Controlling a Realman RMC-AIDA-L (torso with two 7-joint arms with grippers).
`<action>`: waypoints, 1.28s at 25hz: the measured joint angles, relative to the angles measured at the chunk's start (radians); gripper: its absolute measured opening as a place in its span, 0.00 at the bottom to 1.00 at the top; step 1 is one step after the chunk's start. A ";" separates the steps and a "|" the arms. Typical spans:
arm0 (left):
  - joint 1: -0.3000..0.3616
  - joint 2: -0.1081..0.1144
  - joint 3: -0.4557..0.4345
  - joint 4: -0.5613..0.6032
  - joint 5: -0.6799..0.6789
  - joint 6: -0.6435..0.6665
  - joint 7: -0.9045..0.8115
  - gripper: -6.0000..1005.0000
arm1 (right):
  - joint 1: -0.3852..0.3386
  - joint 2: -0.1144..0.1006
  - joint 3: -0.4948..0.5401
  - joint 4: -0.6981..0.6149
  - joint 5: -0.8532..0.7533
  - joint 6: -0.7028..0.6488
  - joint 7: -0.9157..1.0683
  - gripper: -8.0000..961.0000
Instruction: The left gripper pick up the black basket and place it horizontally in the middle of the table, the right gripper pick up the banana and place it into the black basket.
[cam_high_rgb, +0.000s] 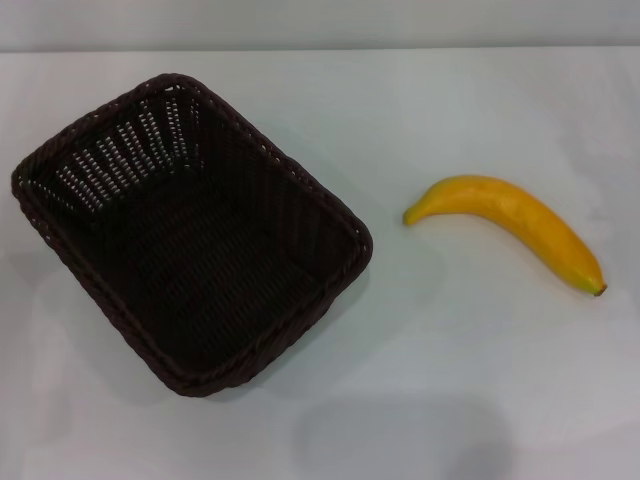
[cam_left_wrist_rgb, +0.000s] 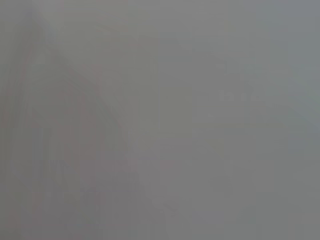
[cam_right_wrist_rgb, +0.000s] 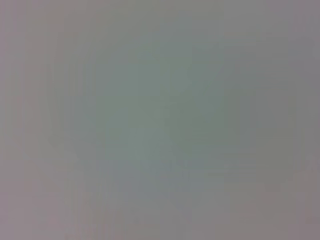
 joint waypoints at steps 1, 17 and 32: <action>0.001 0.000 0.001 0.000 0.007 0.000 -0.005 0.89 | 0.000 0.000 -0.002 0.000 0.000 0.000 0.002 0.89; 0.047 0.016 0.002 0.082 0.163 0.026 -0.186 0.89 | 0.008 -0.005 0.005 -0.003 0.001 -0.011 0.002 0.89; 0.012 0.236 0.005 0.517 0.850 0.122 -1.071 0.89 | 0.028 -0.006 0.008 -0.009 0.009 -0.062 -0.005 0.89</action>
